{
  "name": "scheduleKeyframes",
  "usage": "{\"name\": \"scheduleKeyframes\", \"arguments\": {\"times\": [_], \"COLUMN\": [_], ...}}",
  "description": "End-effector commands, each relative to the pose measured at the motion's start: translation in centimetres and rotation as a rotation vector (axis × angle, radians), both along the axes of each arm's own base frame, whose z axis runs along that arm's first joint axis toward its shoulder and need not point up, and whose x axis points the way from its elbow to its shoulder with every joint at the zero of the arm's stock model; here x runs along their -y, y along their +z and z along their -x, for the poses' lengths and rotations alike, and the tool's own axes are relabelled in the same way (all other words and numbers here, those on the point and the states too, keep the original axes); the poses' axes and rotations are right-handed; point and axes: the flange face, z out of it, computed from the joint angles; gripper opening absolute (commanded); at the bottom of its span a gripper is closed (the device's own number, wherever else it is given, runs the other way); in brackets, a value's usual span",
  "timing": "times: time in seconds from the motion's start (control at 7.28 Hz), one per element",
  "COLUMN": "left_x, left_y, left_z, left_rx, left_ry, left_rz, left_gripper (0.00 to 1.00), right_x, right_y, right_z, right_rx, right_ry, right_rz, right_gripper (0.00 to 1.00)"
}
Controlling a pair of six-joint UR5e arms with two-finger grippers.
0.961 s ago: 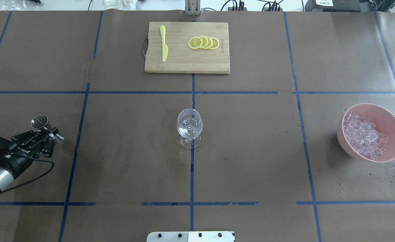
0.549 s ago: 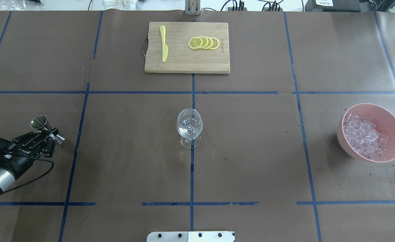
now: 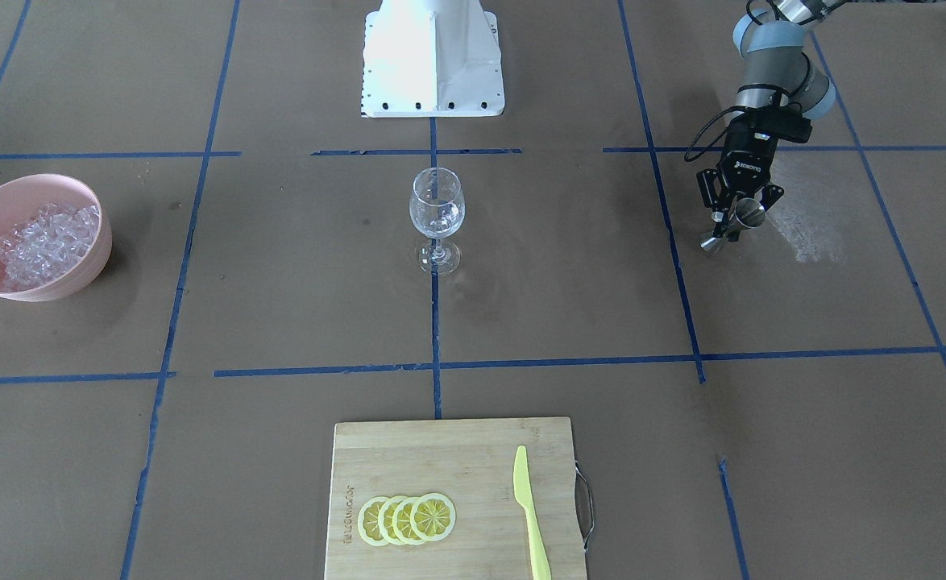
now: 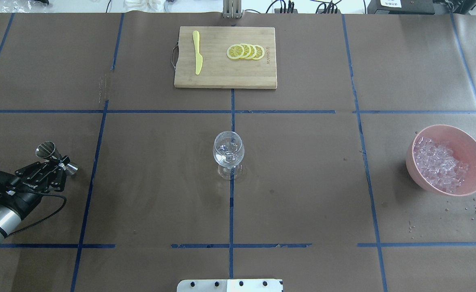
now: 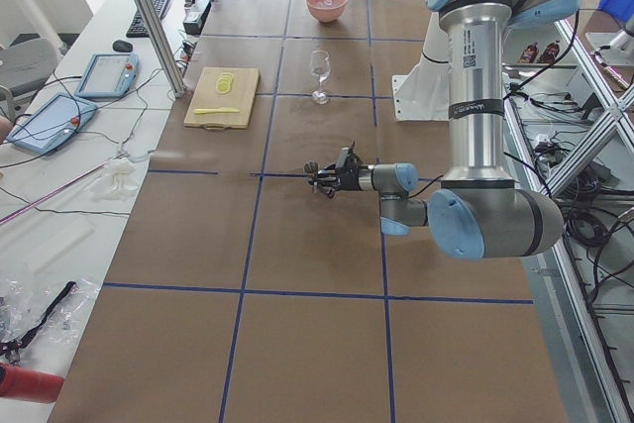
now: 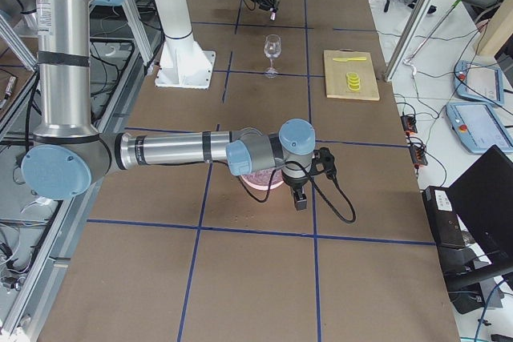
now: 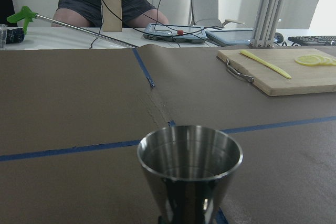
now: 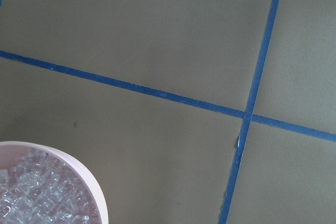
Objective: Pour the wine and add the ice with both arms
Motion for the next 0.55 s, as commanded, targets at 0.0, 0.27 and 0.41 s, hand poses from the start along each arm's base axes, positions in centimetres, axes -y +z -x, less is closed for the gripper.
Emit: {"name": "scheduleKeyframes", "arguments": {"times": [0.0, 0.27, 0.41], "left_x": [-0.9, -2.5, -2.9], "left_y": [0.0, -0.1, -0.2], "left_z": [-0.3, -1.3, -1.5], "left_rx": [0.004, 0.006, 0.007], "left_ry": [-0.038, -0.049, -0.045], "left_rz": [-0.012, -0.023, -0.025], "left_gripper": [0.04, 0.07, 0.09], "right_x": [0.0, -0.1, -0.1], "right_y": [0.1, 0.2, 0.3], "right_z": [0.0, 0.0, 0.0], "right_rx": [0.0, 0.0, 0.0], "right_ry": [0.0, 0.0, 0.0], "right_rz": [0.003, 0.004, 0.004], "right_gripper": [1.0, 1.0, 1.0]}}
